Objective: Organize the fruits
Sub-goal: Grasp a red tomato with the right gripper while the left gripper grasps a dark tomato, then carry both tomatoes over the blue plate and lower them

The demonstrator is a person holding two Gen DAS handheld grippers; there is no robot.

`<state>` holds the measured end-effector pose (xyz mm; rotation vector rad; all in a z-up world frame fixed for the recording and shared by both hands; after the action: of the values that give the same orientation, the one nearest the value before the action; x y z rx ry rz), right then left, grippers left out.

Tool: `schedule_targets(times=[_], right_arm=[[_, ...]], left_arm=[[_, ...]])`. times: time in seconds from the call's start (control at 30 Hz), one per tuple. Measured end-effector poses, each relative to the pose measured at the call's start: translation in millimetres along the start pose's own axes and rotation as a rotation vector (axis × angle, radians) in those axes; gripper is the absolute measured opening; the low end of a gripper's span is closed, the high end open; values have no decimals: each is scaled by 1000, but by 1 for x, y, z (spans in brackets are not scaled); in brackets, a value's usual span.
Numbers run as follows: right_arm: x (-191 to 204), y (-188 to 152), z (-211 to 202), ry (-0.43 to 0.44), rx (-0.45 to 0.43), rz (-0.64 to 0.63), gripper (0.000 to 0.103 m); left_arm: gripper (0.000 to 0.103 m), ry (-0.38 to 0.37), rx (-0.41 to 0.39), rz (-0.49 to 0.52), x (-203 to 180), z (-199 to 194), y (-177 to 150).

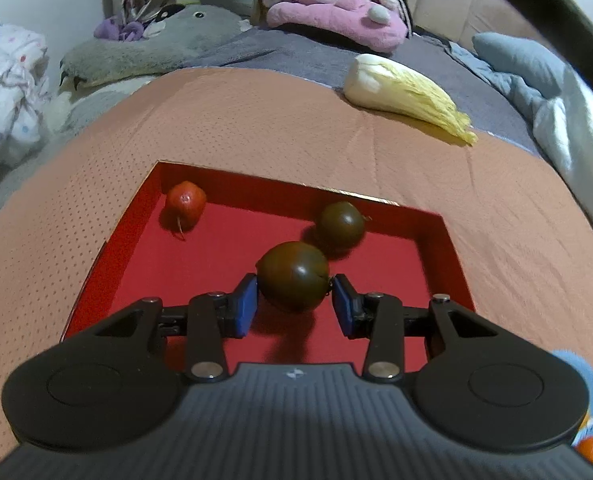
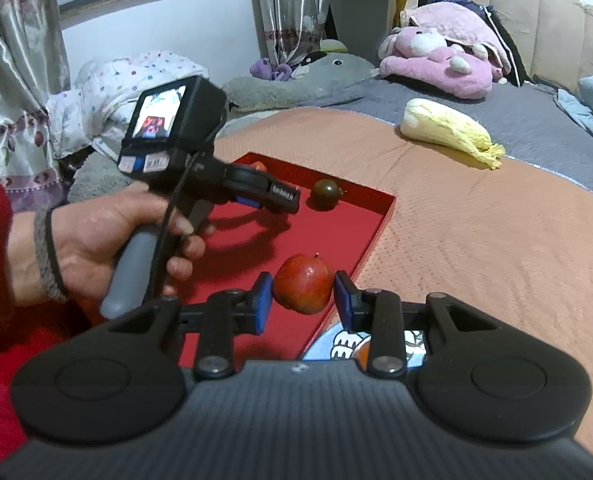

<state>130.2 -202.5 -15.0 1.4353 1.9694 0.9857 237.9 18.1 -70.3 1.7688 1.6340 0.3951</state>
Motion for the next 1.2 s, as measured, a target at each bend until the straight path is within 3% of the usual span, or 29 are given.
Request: schedule_targets(times=[0.33, 0.93, 1.2], right_arm=[[3, -9, -29, -19, -26, 2, 36], [9, -18, -54, -24, -48, -3, 36], [-6, -32, -75, -69, -55, 15, 36]], left_arm=[[46, 32, -43, 48, -6, -40, -18], [46, 21, -84, 14, -3, -100, -54], [46, -24, -130, 64, -24, -118, -66]])
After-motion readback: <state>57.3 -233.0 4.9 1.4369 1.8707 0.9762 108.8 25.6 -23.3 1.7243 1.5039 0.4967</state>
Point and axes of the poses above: each gripper's, at about its wrist camera, not at the fingertips, and z roughly the way its jaws point, x to its left, y to its top, the point moved 2 cm from there along z, roughly the way its jaws point, and after that the axes turned 6 degrees about -z, right-handed, at the moved point
